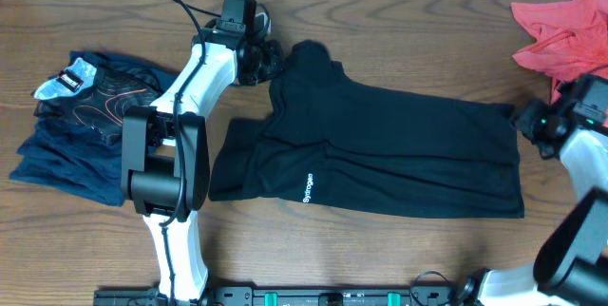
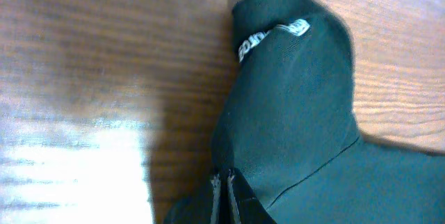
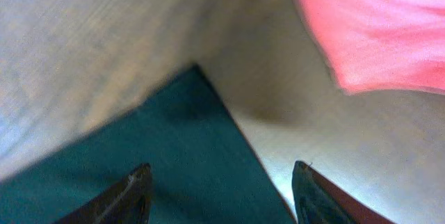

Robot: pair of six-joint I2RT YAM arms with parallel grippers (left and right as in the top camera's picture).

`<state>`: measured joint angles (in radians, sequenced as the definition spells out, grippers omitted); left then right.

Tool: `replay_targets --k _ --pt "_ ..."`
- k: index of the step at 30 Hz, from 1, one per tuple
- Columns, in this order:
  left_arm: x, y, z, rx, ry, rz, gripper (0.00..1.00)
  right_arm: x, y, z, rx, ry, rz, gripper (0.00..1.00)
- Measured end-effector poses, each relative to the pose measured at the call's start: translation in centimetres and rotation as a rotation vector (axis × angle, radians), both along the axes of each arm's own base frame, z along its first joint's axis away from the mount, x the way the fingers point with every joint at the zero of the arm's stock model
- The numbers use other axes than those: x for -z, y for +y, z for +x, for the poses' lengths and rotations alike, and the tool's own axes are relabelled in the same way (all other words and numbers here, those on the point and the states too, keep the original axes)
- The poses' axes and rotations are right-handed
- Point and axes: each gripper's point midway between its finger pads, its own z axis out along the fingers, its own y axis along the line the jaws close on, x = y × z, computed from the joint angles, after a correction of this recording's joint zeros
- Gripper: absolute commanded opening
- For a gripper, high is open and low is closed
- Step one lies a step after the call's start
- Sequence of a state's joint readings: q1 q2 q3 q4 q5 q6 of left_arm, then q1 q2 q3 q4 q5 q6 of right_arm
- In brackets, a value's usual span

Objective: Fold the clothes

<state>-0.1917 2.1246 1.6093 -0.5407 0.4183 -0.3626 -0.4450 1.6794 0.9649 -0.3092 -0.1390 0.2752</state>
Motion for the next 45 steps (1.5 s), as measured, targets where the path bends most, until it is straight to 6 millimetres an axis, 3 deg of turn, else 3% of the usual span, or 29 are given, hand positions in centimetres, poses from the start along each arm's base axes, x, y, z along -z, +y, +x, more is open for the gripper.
replay_targets --k 4,9,18,20,23,25,26,27,38,42,45 --pt "0.3 0.2 -0.6 -0.001 0.028 0.007 0.06 1.8 1.5 2.6 -0.070 -0.039 0.003 0.63" --pt "0.4 0.2 -0.8 -0.002 0.037 0.010 0.06 4.6 2.7 3.5 -0.104 -0.012 0.005 0.63" --pt "0.4 0.3 -1.0 -0.002 0.046 0.012 0.06 4.7 1.3 4.2 -0.065 -0.018 -0.057 0.63" --pt "0.4 0.3 -1.0 -0.002 0.046 0.012 0.06 4.7 1.2 4.2 -0.062 -0.018 -0.065 0.58" --pt "0.5 0.3 -1.0 -0.002 0.047 0.012 0.06 4.8 0.9 4.1 -0.051 -0.012 -0.076 0.38" --pt "0.5 0.3 -1.0 -0.002 0.049 0.012 0.06 5.0 0.7 4.1 -0.045 -0.008 -0.084 0.22" --pt "0.5 0.3 -1.0 -0.002 0.049 0.012 0.06 5.0 0.6 4.0 -0.036 -0.004 -0.085 0.05" --pt "0.5 0.3 -1.0 -0.002 0.049 0.012 0.06 5.0 0.6 4.0 -0.038 -0.003 -0.089 0.01" --pt "0.5 0.2 -1.2 0.001 0.055 0.014 0.06 5.2 0.7 3.2 -0.030 0.052 -0.072 0.01" --pt "-0.2 0.5 -2.1 -0.002 0.079 0.018 0.06 4.8 0.9 1.0 -0.020 0.155 -0.048 0.01" --pt "-2.1 0.9 -4.2 -0.002 0.129 0.028 0.06 3.0 1.3 -1.0 -0.014 0.221 -0.036 0.01"
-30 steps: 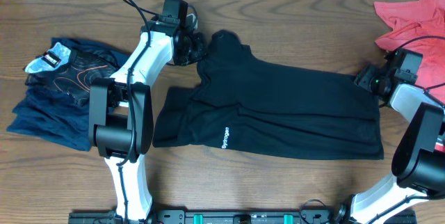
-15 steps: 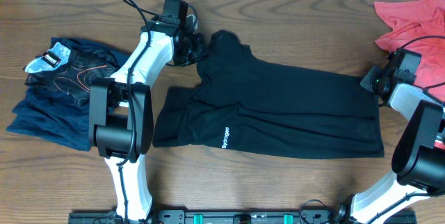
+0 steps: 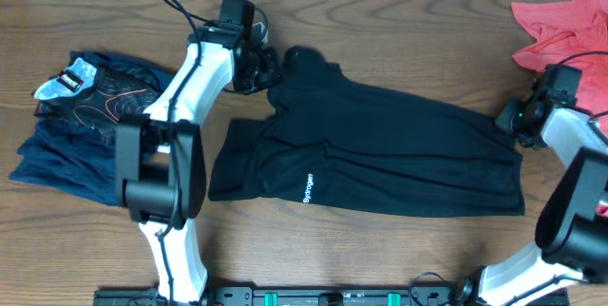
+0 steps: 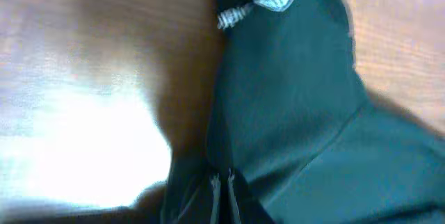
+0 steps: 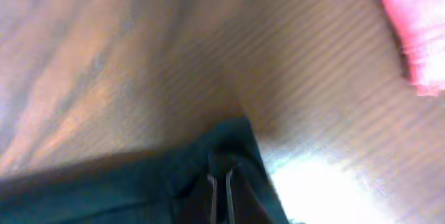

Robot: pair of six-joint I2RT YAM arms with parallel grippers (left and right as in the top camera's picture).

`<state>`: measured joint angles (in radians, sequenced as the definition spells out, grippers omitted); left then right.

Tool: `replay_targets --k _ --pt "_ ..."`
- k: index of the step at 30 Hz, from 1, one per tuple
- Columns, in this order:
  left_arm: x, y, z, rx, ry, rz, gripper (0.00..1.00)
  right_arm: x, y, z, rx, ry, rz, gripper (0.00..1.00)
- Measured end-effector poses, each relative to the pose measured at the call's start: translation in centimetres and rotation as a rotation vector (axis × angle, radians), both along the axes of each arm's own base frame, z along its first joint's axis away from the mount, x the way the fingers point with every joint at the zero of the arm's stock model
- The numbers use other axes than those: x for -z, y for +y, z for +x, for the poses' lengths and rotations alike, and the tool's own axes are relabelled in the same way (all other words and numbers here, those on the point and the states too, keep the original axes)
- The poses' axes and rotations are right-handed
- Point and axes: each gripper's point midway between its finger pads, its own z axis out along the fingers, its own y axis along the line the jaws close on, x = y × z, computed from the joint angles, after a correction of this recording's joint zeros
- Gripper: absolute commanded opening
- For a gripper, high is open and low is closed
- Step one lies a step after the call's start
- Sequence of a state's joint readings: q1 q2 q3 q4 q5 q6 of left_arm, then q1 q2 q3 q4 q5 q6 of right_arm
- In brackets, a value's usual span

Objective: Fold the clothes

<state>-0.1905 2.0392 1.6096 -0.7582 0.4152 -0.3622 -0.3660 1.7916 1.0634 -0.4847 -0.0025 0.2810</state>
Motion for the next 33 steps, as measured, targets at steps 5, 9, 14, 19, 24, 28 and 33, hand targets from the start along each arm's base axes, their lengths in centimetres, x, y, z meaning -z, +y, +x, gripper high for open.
replay_targets --k 5,9,14,19,24,28,33 --pt "-2.9 0.9 -4.6 0.016 0.110 0.026 0.06 -4.7 0.7 -3.5 0.016 0.066 -0.003 0.01" --pt "-3.3 1.6 -8.4 0.051 0.237 0.054 0.06 -5.8 1.1 -7.3 0.045 0.182 -0.017 0.01" --pt "-3.1 2.5 -11.3 0.090 0.347 0.097 0.06 -5.5 1.1 -10.6 0.060 0.325 -0.038 0.01" --pt "-1.8 3.6 -13.2 0.101 0.416 0.152 0.06 -5.5 0.5 -11.7 0.088 0.372 -0.074 0.04" --pt "-0.7 4.1 -14.8 0.125 0.468 0.187 0.32 -5.4 0.2 -12.7 0.116 0.407 -0.096 0.19" --pt "-0.7 4.1 -15.7 0.142 0.496 0.208 0.36 -5.5 0.0 -13.1 0.123 0.424 -0.113 0.23" --pt "-0.7 3.9 -15.8 0.148 0.497 0.210 0.36 -5.5 -0.1 -13.3 0.124 0.432 -0.118 0.25"
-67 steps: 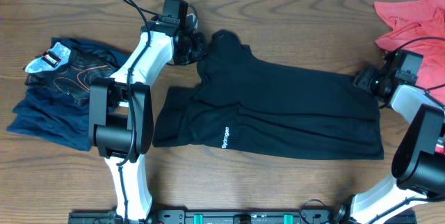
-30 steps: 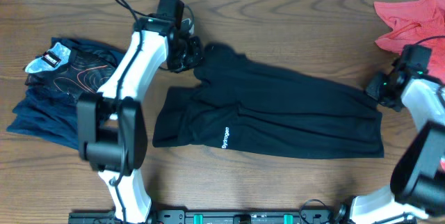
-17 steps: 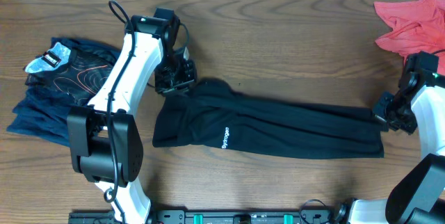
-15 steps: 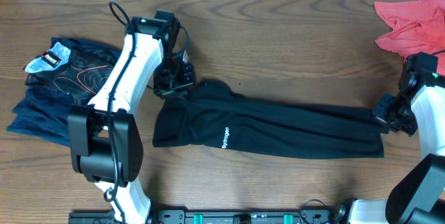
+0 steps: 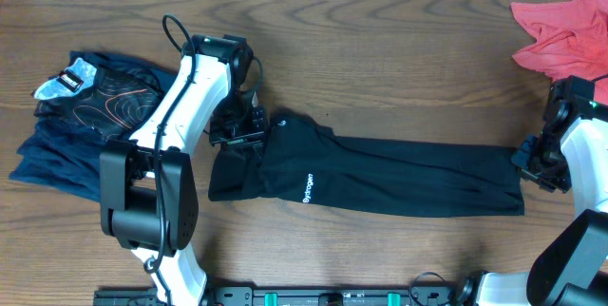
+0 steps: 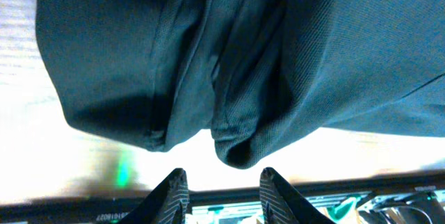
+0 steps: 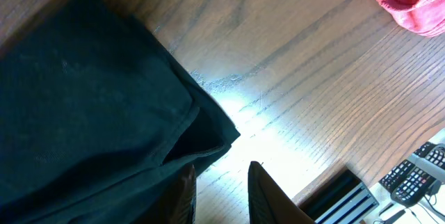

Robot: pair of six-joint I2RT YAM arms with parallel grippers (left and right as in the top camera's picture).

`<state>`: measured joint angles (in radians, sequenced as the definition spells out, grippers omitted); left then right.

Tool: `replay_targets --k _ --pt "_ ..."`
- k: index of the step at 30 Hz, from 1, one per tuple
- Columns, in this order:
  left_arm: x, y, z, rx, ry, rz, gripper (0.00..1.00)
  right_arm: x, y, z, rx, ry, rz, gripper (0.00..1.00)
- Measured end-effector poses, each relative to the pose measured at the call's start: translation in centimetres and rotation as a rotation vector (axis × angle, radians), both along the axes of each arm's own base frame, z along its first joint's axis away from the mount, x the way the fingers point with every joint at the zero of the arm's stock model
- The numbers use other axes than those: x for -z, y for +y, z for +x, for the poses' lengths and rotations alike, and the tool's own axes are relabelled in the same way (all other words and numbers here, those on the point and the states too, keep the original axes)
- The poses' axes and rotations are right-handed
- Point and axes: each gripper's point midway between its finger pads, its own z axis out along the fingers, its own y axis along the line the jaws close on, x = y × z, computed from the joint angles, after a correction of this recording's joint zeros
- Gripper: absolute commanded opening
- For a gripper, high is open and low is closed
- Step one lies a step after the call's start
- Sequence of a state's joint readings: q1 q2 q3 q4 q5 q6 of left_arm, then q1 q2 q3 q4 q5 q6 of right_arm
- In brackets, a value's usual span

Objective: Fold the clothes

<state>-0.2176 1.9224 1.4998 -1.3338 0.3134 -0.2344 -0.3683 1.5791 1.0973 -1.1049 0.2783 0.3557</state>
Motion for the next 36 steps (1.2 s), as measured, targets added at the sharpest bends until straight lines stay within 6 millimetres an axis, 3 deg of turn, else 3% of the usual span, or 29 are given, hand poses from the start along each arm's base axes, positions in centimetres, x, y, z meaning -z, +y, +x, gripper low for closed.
replay_targets --k 3,7,10,13,18,20,23,25,26,27,32,36 --pt "0.3 -0.2 1.2 0.001 -0.052 -0.009 0.37 0.1 0.3 0.2 0.001 -0.011 0.021 0.28" --pt "0.8 -1.1 4.7 0.013 -0.202 -0.042 0.62 0.3 1.0 0.5 0.001 -0.026 0.059 0.29" --pt "0.7 -1.9 7.4 0.023 -0.319 -0.067 0.73 0.3 1.2 0.6 0.001 -0.033 0.075 0.31" --pt "0.5 -3.0 9.2 0.047 -0.402 -0.090 0.74 0.4 1.4 0.6 0.002 -0.035 0.082 0.32" --pt "1.3 -4.6 9.2 0.090 -0.406 -0.099 0.73 0.4 1.5 0.6 0.001 -0.038 0.089 0.33" --pt "2.5 -4.9 9.0 0.101 -0.381 -0.096 0.69 0.4 1.5 0.7 0.001 -0.038 0.091 0.33" --pt "4.5 -5.5 8.7 0.112 -0.336 -0.098 0.50 0.4 1.5 0.7 0.002 -0.039 0.091 0.33" --pt "5.3 -6.0 8.5 0.132 -0.319 -0.113 0.29 0.4 1.5 0.7 0.002 -0.041 0.091 0.33" --pt "5.5 -6.3 8.4 0.145 -0.316 -0.118 0.13 0.4 1.5 0.7 0.002 -0.041 0.092 0.33" --pt "5.4 -6.7 8.3 0.155 -0.318 -0.125 0.07 0.4 1.5 0.7 0.002 -0.042 0.092 0.33" --pt "5.2 -7.9 7.6 0.195 -0.311 -0.166 0.06 0.4 1.5 0.8 0.001 -0.043 0.093 0.33" --pt "3.8 -8.6 7.4 0.210 -0.330 -0.220 0.06 0.4 1.5 0.8 0.001 -0.045 0.092 0.33"
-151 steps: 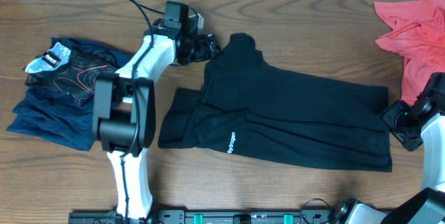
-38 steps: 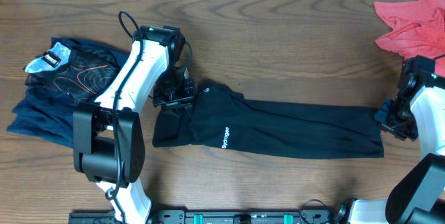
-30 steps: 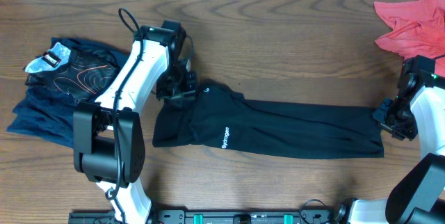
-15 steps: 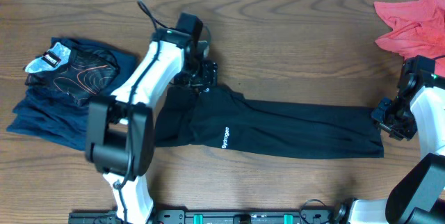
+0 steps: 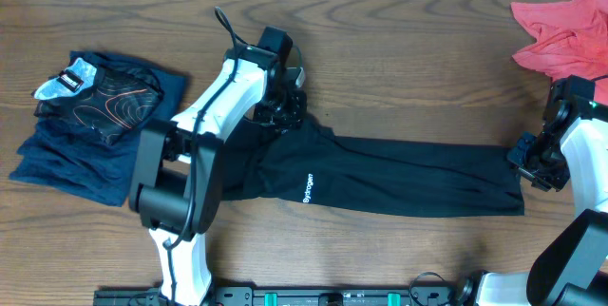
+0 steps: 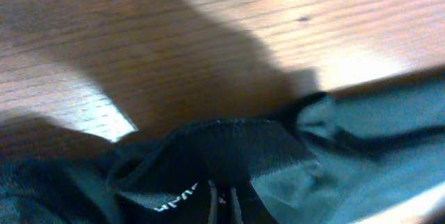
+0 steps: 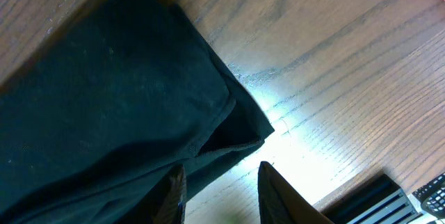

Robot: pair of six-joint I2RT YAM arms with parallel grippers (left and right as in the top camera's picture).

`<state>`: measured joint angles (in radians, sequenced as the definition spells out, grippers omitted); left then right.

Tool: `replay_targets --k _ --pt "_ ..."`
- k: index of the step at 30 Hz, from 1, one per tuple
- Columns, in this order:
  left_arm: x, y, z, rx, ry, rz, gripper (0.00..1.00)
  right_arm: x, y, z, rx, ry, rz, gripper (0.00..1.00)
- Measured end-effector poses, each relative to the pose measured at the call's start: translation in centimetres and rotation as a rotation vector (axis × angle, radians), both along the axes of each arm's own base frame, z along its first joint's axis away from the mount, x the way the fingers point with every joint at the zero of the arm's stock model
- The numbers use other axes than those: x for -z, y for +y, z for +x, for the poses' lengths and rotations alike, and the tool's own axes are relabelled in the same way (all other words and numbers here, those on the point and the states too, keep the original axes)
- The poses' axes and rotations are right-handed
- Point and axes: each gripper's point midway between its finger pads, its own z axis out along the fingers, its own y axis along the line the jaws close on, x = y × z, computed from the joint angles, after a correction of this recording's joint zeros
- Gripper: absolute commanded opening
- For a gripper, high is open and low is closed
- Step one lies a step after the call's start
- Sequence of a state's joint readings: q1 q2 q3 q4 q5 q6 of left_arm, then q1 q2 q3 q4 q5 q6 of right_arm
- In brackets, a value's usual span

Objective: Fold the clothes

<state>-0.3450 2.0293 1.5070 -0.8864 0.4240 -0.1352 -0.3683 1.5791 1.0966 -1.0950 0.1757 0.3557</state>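
Note:
A black garment (image 5: pixel 399 178) lies as a long narrow strip across the middle of the table, with white lettering (image 5: pixel 307 188) near its left end. My left gripper (image 5: pixel 285 111) is at the strip's upper left edge. In the left wrist view it (image 6: pixel 222 206) is shut on a bunched fold of the black fabric (image 6: pixel 243 147). My right gripper (image 5: pixel 525 159) is at the strip's right end. In the right wrist view it (image 7: pixel 222 193) is open, with the garment's corner (image 7: pixel 229 123) just ahead of its fingers.
A stack of folded dark blue clothes (image 5: pixel 85 121) lies at the left. A red garment (image 5: pixel 565 26) is heaped at the far right corner. A black rail (image 5: pixel 332 296) runs along the table's front edge.
My left gripper was open over the strip's left end. It is now further right and further back, shut on the fabric of the upper edge. The right gripper stays open and has barely shifted.
The garment first lay spread wide, with my left gripper shut on its far left part and my right open by the far right corner. Then both were shut on the far edge. Then the garment lay as a narrow strip with both grippers open. Now the left grips again.

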Motion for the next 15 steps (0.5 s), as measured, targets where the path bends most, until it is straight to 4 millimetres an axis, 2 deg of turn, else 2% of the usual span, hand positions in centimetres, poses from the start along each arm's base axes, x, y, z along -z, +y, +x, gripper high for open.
replay_targets --k 3,8,11,15 --pt "-2.2 -0.3 -0.4 0.030 -0.032 -0.034 0.06 0.0 0.0 0.0 0.000 0.000 0.000 0.33" --pt "-6.3 -0.6 -3.3 0.144 -0.056 -0.059 0.06 0.0 0.0 0.1 0.000 -0.004 -0.002 0.33" --pt "-7.0 -1.3 -5.7 0.249 -0.032 -0.053 0.06 0.0 -0.1 0.1 0.000 -0.006 -0.002 0.33" --pt "-6.9 -2.6 -8.4 0.386 0.003 -0.044 0.06 0.0 -0.1 0.1 0.000 -0.006 -0.002 0.33"
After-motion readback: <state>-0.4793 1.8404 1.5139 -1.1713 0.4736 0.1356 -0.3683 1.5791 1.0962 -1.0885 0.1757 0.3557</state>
